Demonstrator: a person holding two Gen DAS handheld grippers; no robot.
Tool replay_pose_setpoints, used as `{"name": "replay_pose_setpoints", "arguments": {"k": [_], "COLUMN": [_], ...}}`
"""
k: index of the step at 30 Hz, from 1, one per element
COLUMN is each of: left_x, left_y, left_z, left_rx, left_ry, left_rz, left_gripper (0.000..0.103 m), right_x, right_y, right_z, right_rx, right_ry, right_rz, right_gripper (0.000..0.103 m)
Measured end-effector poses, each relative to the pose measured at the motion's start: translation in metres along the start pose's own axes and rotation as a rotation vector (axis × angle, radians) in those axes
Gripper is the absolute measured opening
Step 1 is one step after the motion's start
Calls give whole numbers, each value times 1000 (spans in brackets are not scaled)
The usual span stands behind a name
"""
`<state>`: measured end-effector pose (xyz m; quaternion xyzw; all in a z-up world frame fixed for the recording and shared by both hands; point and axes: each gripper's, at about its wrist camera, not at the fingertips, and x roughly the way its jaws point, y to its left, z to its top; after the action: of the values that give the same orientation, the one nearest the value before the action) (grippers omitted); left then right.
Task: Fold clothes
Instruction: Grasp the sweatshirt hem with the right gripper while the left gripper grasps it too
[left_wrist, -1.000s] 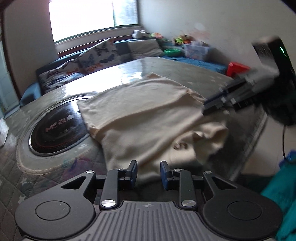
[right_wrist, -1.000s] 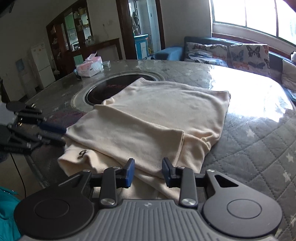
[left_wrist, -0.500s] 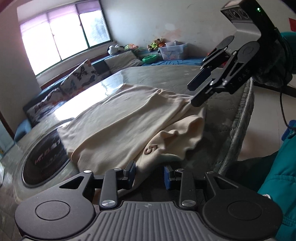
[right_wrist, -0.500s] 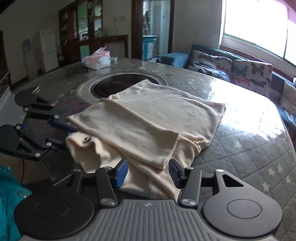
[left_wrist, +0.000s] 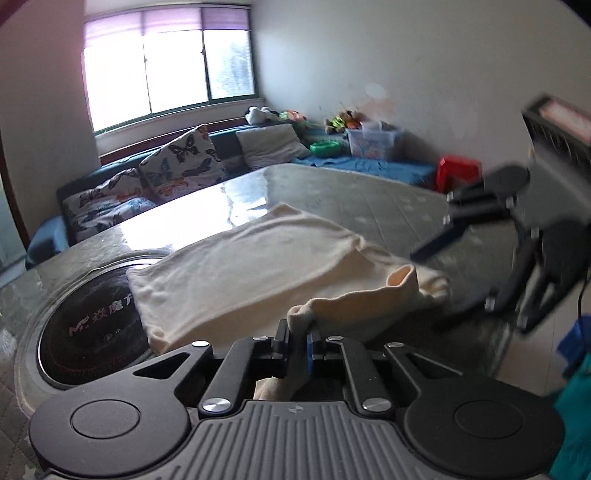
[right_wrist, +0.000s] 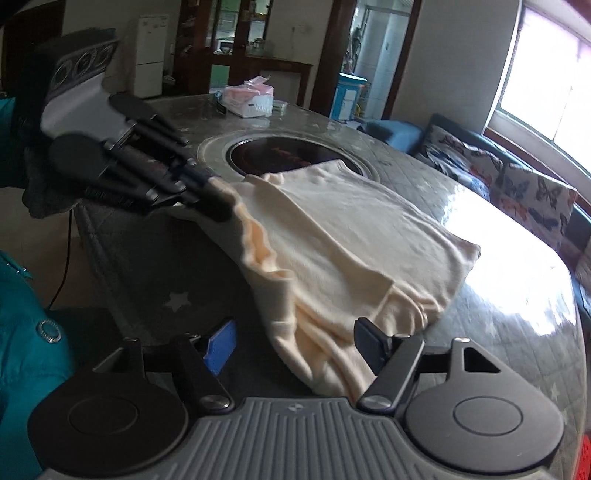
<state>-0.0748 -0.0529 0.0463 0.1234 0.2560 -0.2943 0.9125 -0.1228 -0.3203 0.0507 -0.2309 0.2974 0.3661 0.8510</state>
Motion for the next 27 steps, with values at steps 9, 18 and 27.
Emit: {"name": "replay_pose_setpoints", "arguments": {"k": [9,18,27], "left_x": [9,-7,-10], "left_y": [10,8,2], "left_z": [-5,-31,-44], "left_rx": [-31,25,141], "left_ry": [41,80,81], "left_rz": [-18,35,83], "left_gripper": [15,30,10], "right_x": [36,35,33], "right_y": [-15,-34,-37], "right_z": [12,23,26], "right_rx": [99,212,254], "right_ry": [20,-20,-56], "right_rz": [70,91,75], "right_gripper": [31,18,11]}}
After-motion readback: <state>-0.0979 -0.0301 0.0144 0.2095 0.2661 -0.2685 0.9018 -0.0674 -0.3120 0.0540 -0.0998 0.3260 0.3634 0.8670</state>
